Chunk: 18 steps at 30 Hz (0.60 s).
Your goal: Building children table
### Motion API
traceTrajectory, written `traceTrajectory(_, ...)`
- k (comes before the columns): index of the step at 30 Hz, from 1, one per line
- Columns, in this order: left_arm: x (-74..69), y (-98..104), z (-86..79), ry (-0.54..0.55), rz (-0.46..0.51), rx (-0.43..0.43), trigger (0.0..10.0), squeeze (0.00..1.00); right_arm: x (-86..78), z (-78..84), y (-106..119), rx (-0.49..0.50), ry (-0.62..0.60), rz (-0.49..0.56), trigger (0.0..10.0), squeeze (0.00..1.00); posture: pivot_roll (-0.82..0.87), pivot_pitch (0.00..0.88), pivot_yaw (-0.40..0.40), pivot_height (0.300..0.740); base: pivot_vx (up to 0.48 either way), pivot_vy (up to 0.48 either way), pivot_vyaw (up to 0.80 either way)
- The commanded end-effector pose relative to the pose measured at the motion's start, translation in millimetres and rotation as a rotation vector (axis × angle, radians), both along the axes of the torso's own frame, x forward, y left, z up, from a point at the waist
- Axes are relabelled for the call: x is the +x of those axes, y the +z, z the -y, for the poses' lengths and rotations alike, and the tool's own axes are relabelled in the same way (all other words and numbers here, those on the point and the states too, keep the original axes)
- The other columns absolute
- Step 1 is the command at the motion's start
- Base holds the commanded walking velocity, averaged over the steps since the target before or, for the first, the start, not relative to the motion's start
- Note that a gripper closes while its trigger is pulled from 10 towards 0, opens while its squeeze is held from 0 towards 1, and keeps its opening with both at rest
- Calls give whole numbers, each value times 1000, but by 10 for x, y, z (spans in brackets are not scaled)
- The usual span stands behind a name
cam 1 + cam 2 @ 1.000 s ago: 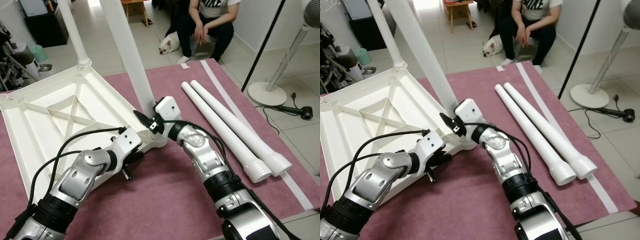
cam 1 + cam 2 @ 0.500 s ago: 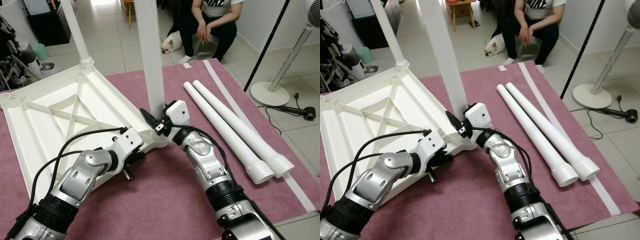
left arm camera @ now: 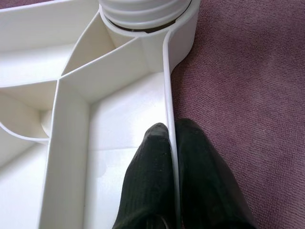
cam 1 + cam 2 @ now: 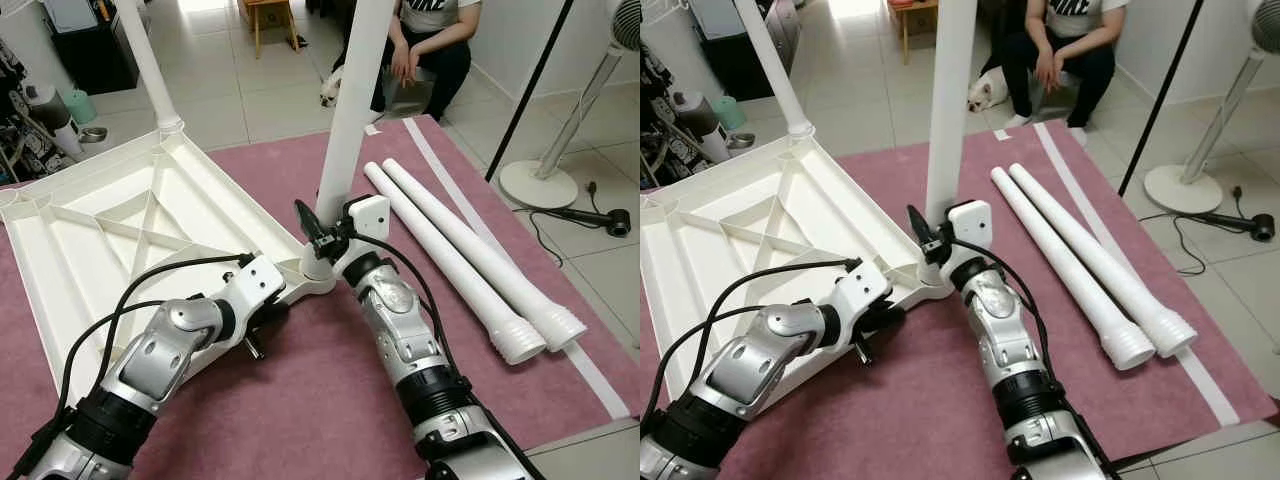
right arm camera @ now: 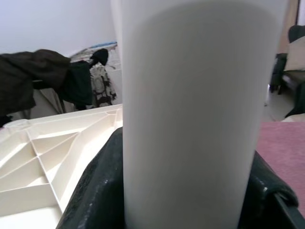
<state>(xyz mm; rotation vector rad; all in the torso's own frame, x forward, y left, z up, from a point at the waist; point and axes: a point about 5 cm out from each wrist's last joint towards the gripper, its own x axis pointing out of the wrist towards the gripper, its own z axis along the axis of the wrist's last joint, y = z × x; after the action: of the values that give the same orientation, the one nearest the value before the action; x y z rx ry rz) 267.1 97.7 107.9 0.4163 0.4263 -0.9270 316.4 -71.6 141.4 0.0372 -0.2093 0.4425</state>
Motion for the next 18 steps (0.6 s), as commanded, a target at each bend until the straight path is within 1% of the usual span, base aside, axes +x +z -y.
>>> traceTrajectory(1,102,161,-89,41,108,21,10000,0,-54,228,-528,-103,-111,-246,10000,0,28,0,119,740,0,0,0)
traceTrajectory(4,102,162,-84,44,109,20,10000,0,-109,157,-640,-238,-159,-265,10000,0,27,0,114,740,0,0,0)
traceTrajectory(5,102,162,-84,44,109,20,10000,0,-109,157,-640,-238,-159,-265,10000,0,27,0,114,740,0,0,0)
traceTrajectory(6,102,162,-82,44,109,19,10000,0,-115,148,-654,-267,-170,-261,10000,0,27,0,114,740,0,0,0)
traceTrajectory(7,102,162,-82,44,109,19,10000,0,-115,148,-654,-267,-170,-261,10000,0,27,0,114,740,0,0,0)
traceTrajectory(8,103,162,-80,45,109,18,10000,0,-111,156,-669,-295,-192,-265,10000,0,25,0,113,740,0,0,0)
traceTrajectory(10,103,162,-80,45,109,18,10000,0,-111,156,-669,-295,-192,-265,10000,0,25,0,113,740,0,0,0)
traceTrajectory(14,103,162,-75,45,110,16,10000,0,-91,185,-660,-306,-236,-261,10000,0,23,0,111,740,0,0,0)
traceTrajectory(15,103,160,-74,45,110,15,10000,0,-96,204,-665,-289,-264,-263,10000,0,23,0,111,740,0,0,0)
traceTrajectory(16,103,160,-74,45,110,15,10000,0,-96,204,-665,-289,-264,-263,10000,0,23,0,111,740,0,0,0)
traceTrajectory(18,104,160,-74,45,109,14,10000,0,-124,240,-700,-268,-324,-281,10000,0,22,0,112,740,0,0,0)
